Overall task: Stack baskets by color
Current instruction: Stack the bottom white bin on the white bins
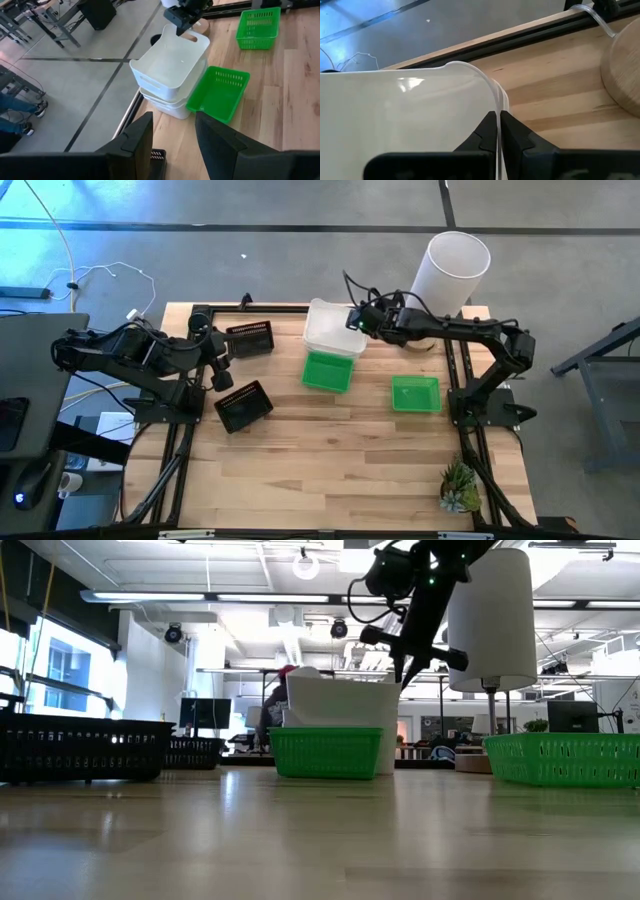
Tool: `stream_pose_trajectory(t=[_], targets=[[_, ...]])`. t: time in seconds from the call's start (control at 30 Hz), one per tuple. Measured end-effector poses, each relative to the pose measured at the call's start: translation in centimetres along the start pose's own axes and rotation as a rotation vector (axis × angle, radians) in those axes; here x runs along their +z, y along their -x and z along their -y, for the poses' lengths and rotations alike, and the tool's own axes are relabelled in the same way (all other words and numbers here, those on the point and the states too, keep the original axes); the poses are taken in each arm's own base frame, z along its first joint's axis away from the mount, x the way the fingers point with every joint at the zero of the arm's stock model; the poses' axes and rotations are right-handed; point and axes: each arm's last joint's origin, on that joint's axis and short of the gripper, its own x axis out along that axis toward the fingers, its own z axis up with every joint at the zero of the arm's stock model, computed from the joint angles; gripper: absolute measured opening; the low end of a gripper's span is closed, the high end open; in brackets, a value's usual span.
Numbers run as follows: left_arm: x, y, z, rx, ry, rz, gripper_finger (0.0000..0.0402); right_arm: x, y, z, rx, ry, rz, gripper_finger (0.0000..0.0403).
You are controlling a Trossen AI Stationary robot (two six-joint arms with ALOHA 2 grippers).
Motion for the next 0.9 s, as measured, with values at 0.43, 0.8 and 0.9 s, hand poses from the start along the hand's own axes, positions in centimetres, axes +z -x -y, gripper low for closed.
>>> stream_pose_trajectory(t=[0.43,0.8,0.9], targets=[[0.0,0.0,0.0,0.000,0.000,0.000,0.0133,0.6,-0.3,0.0,0.004,0.067,0.007,0.0021],[0.0,0.0,0.0,0.000,0.001,0.000,0.0133,1.1,-0.1,-0.2,0.031,0.185,0.041,0.0107],[0.0,0.0,0.0,0.000,0.000,0.000,0.0133,1.2,0.2,-0.4,0.052,0.243,0.059,0.0109]])
